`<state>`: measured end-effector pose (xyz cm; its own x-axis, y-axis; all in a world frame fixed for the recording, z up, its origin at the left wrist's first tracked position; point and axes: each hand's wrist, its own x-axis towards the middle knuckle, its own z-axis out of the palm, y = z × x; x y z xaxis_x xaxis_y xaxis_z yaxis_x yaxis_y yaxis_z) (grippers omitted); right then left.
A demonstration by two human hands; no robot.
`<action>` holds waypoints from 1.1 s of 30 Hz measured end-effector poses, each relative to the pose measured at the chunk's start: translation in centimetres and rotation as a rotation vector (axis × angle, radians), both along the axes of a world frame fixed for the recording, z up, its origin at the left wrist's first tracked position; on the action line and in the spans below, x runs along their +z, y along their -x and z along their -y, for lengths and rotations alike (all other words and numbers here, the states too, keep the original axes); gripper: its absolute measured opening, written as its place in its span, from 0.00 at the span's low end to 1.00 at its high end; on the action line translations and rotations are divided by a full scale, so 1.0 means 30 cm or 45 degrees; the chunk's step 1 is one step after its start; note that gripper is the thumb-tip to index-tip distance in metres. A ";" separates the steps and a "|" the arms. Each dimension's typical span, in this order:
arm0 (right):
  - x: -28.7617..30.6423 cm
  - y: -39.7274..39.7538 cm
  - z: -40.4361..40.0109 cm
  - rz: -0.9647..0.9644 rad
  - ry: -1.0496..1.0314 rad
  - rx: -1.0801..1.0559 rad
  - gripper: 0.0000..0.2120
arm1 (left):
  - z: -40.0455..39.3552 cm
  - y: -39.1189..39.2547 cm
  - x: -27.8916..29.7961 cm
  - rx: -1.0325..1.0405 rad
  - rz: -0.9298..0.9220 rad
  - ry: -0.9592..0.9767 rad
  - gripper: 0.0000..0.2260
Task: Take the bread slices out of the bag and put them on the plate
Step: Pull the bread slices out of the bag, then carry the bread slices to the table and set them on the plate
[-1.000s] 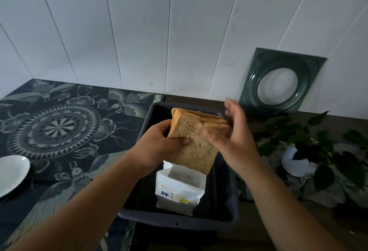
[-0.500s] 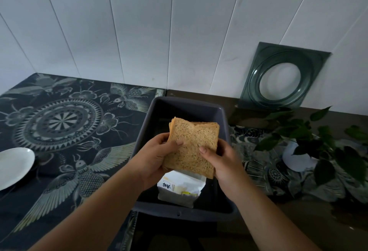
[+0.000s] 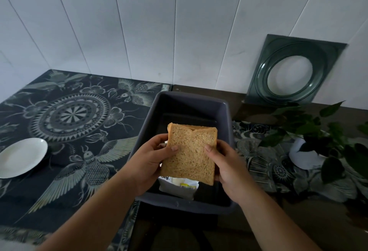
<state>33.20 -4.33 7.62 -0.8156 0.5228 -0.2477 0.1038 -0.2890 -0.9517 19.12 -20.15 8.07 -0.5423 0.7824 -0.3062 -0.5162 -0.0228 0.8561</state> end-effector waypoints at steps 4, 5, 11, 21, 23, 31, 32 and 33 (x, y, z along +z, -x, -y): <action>-0.003 -0.015 -0.019 0.013 -0.022 0.086 0.12 | 0.021 -0.034 -0.010 0.001 -0.001 0.025 0.19; -0.005 -0.014 -0.021 0.020 -0.024 0.120 0.11 | 0.034 -0.044 -0.013 0.031 0.009 0.036 0.20; -0.016 0.066 0.052 0.066 0.014 0.439 0.11 | 0.206 -0.113 -0.024 0.323 0.077 0.044 0.22; -0.056 0.217 0.547 0.136 0.114 1.062 0.12 | 0.751 -0.340 -0.059 1.016 0.108 0.122 0.18; -0.059 0.217 0.673 0.161 0.088 1.207 0.13 | 0.872 -0.407 -0.074 1.149 0.144 0.092 0.19; -0.110 0.106 1.175 0.233 -0.035 1.567 0.11 | 1.300 -0.730 -0.128 1.535 0.165 0.093 0.15; -0.117 0.084 1.229 0.240 -0.030 1.610 0.11 | 1.343 -0.769 -0.133 1.577 0.167 0.096 0.16; -0.126 0.064 1.280 0.247 -0.017 1.652 0.11 | 1.385 -0.807 -0.139 1.618 0.175 0.086 0.17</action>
